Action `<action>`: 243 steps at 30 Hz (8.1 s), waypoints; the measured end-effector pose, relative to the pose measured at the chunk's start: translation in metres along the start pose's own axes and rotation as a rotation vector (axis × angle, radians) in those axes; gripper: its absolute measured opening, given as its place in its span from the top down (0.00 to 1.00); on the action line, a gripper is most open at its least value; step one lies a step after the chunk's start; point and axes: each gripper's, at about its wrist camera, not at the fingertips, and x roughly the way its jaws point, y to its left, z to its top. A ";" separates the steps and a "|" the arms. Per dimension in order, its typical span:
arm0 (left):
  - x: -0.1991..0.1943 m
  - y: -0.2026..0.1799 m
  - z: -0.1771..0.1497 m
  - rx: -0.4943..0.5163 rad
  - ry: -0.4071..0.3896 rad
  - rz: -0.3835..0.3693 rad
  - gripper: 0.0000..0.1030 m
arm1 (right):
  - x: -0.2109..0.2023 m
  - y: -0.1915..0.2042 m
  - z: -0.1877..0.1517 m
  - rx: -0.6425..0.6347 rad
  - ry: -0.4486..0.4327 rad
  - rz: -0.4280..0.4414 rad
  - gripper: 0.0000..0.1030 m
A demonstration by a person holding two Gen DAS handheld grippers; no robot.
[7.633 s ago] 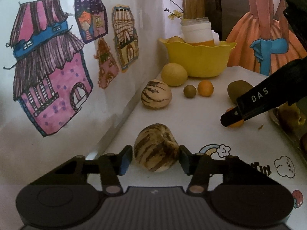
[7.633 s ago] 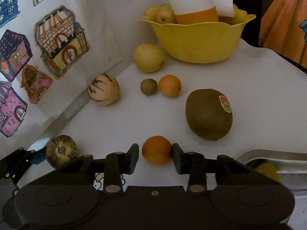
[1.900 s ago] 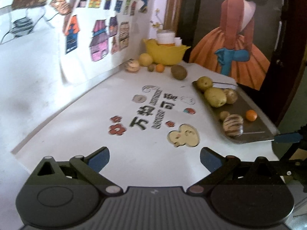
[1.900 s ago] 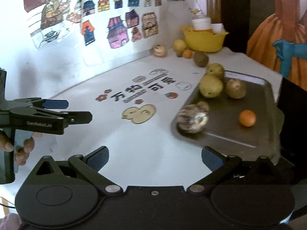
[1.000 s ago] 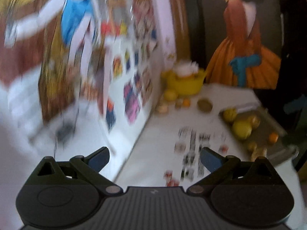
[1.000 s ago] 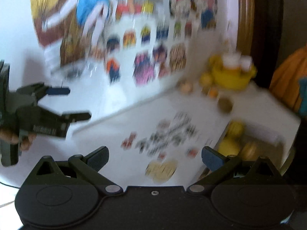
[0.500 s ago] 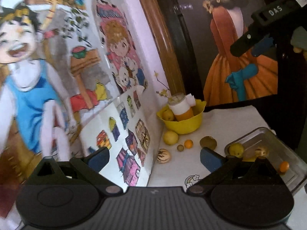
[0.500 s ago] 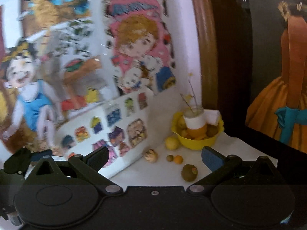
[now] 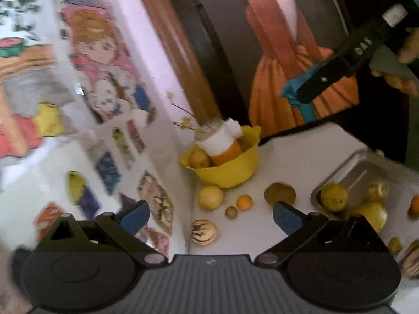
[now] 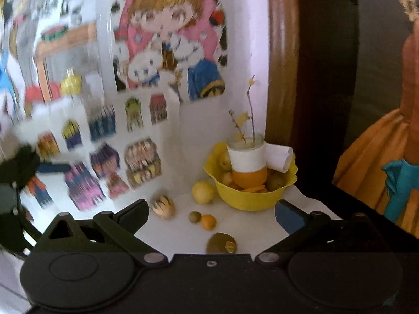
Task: Organize fruits
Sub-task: 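Move both open tools toward the fruits beside the yellow bowl, then grasp another cream striped fruit with the left tool while the right tool grasps an orange, then carry the striped fruit and the orange over the metal tray with both tools, then lower both held fruits toward the tray with both tools, then open both tools to release the striped fruit and orange into the tray, then move both open tools toward the kiwis beside the yellow bowl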
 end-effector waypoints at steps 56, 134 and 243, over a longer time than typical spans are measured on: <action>0.212 -0.003 -0.046 0.334 0.297 -0.010 0.33 | 0.261 0.000 -0.061 -0.311 0.259 0.159 0.61; 0.004 -0.115 -0.044 -0.504 0.026 -0.496 0.48 | -0.106 0.030 -0.209 -0.148 0.048 -0.038 0.67; -0.204 -0.124 -0.194 -0.828 0.145 0.152 0.00 | -0.183 0.204 -0.326 0.212 -0.043 -0.223 0.01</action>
